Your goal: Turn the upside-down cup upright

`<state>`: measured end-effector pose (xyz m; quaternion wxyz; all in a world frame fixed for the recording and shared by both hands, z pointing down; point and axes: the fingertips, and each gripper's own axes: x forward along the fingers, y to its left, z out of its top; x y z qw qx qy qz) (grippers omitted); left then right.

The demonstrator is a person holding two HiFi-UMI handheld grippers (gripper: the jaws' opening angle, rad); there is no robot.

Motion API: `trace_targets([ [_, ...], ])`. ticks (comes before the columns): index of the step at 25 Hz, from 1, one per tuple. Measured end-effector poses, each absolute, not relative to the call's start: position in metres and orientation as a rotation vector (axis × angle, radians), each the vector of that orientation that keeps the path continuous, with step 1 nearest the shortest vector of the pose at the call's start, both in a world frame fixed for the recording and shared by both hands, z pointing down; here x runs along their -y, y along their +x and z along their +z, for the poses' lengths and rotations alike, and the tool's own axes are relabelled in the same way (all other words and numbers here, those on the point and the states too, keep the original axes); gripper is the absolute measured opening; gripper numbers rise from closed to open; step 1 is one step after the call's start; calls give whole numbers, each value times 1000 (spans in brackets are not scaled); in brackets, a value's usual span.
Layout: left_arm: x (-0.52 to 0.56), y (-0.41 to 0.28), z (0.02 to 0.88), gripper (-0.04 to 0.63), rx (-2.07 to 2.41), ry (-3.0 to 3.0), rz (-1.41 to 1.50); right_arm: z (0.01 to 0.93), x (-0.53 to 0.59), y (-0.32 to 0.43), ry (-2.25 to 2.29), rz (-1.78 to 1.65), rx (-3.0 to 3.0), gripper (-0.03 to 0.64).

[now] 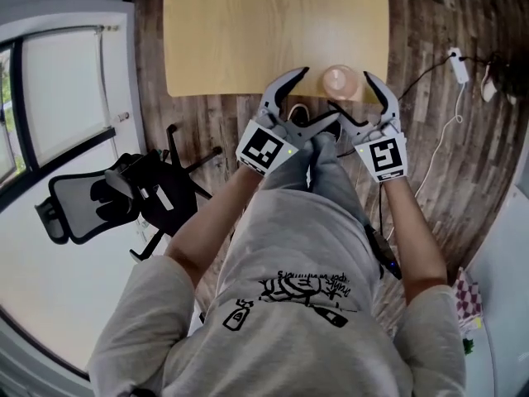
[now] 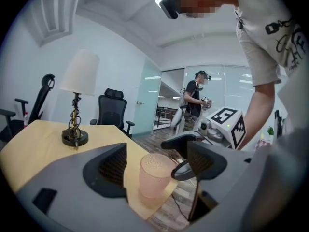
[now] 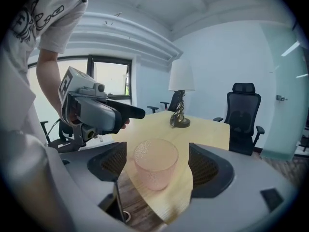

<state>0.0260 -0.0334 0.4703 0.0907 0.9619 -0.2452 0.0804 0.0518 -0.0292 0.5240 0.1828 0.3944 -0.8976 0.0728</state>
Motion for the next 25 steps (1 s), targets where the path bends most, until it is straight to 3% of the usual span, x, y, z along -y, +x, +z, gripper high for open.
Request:
trace_targets([
  [2, 32, 18, 446, 387, 788, 2795, 154, 502, 25, 59, 1141, 246, 2543, 373],
  [3, 30, 15, 436, 345, 805, 2760, 129, 492, 22, 63, 1150, 284, 2545, 370],
  [4, 28, 12, 426, 248, 818, 2730, 113, 482, 18, 67, 1153, 334, 2546, 344],
  [5, 26, 10, 417, 184, 825, 2707, 102, 473, 14, 71, 1153, 390, 2546, 259],
  [7, 21, 10, 401, 24, 822, 2685, 105, 454, 5, 75, 1159, 493, 2560, 154],
  [9, 16, 13, 389, 9, 795, 2675, 120, 431, 1, 76, 1196, 558, 2591, 89],
  [12, 9, 17, 371, 9, 739, 2650, 95, 400, -3, 74, 1255, 610, 2623, 43],
  [25, -11, 16, 332, 8, 688, 2572, 95, 332, -17, 63, 1381, 628, 2659, 23],
])
